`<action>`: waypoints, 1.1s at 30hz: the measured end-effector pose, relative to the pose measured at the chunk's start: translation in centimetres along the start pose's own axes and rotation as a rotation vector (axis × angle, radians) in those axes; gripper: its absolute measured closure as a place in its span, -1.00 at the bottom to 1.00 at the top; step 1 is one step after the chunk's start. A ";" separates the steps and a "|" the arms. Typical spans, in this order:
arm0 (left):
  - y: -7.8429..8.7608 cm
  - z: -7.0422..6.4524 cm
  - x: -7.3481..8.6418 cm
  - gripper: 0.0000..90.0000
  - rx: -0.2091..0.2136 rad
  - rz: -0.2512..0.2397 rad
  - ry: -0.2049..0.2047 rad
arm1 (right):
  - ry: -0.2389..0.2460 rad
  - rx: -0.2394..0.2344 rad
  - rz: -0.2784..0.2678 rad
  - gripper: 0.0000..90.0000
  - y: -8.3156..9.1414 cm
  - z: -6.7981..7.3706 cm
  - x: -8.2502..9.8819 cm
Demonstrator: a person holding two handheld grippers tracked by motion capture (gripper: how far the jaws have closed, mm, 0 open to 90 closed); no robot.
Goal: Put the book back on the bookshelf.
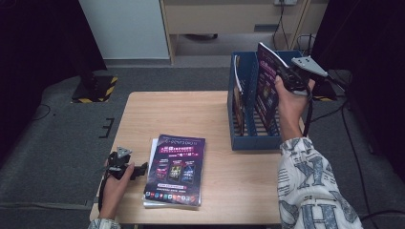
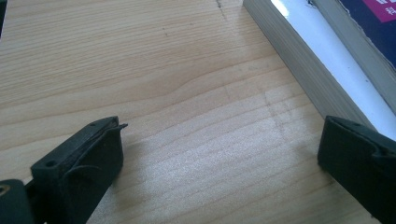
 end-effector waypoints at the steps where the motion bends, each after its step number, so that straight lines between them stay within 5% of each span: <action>1: 0.0 0.0 0.0 -1.00 0.000 0.000 0.000 | 0.003 0.003 0.001 0.87 0.0 0.0 0.1; 11: 0.0 0.0 0.0 -1.00 0.003 0.001 -0.004 | 0.036 0.036 0.001 0.87 -0.4 0.0 1.2; 33: -0.1 -0.1 0.0 -1.00 0.003 0.000 -0.007 | 0.021 0.033 0.023 0.87 -1.8 0.4 5.4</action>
Point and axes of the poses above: each handheld gripper's, and its own axes: y roughly backward along the jaws, x roughly out of its underside, z roughly to its left, the point moved 6 cm from there along -y, roughly forward along the jaws, and after that the axes turned 15 degrees about x, right-handed, at the moved point
